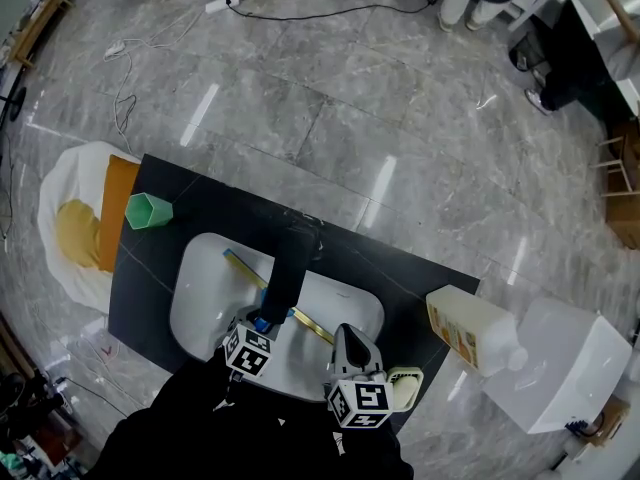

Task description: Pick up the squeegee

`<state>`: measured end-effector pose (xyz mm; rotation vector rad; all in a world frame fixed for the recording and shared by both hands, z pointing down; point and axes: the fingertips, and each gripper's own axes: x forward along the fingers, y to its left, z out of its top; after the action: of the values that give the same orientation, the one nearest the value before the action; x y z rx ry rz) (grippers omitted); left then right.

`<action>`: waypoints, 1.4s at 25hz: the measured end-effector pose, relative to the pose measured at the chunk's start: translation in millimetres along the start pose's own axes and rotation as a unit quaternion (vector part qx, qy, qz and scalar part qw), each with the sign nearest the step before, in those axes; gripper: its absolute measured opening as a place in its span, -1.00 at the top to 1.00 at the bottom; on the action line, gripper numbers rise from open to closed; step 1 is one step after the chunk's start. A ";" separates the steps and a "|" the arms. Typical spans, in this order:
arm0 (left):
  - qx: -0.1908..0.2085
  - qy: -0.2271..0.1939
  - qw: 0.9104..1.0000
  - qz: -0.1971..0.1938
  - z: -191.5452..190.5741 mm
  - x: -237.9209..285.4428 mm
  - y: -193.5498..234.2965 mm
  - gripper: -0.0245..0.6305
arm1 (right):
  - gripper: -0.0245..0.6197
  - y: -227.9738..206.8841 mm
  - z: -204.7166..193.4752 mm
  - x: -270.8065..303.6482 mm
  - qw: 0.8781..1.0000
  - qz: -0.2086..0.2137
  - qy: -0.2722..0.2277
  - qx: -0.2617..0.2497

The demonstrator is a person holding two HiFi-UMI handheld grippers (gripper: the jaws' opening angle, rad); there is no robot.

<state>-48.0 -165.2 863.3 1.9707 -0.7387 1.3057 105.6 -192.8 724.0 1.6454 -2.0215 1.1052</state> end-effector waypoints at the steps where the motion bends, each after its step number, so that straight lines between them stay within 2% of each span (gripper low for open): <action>1: 0.002 0.001 1.000 0.000 -0.3 0.5 -0.3 0.41 | 0.87 -0.4 0.0 0.6 1.000 0.000 0.001 0.000; 9: -0.001 0.004 1.000 -0.007 -2.0 0.0 -0.8 0.60 | 0.87 2.0 0.9 1.0 1.000 0.004 0.001 -0.003; 15: -0.021 -0.005 1.000 -0.006 -1.2 -4.0 -2.1 0.64 | 0.87 5.7 1.8 -4.2 1.000 0.005 -0.004 -0.007; 26: -0.030 -0.049 0.998 0.010 13.4 -33.7 -6.1 0.64 | 0.87 17.6 11.0 -26.1 1.000 0.006 -0.025 -0.015; 35: -0.033 -0.091 0.995 0.025 20.3 -78.2 -13.3 0.64 | 0.87 35.9 24.7 -56.6 0.998 0.007 -0.056 -0.026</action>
<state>-53.5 -164.8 781.5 2.0486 -0.9108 1.1253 94.3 -170.0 657.2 1.7056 -2.1145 0.9760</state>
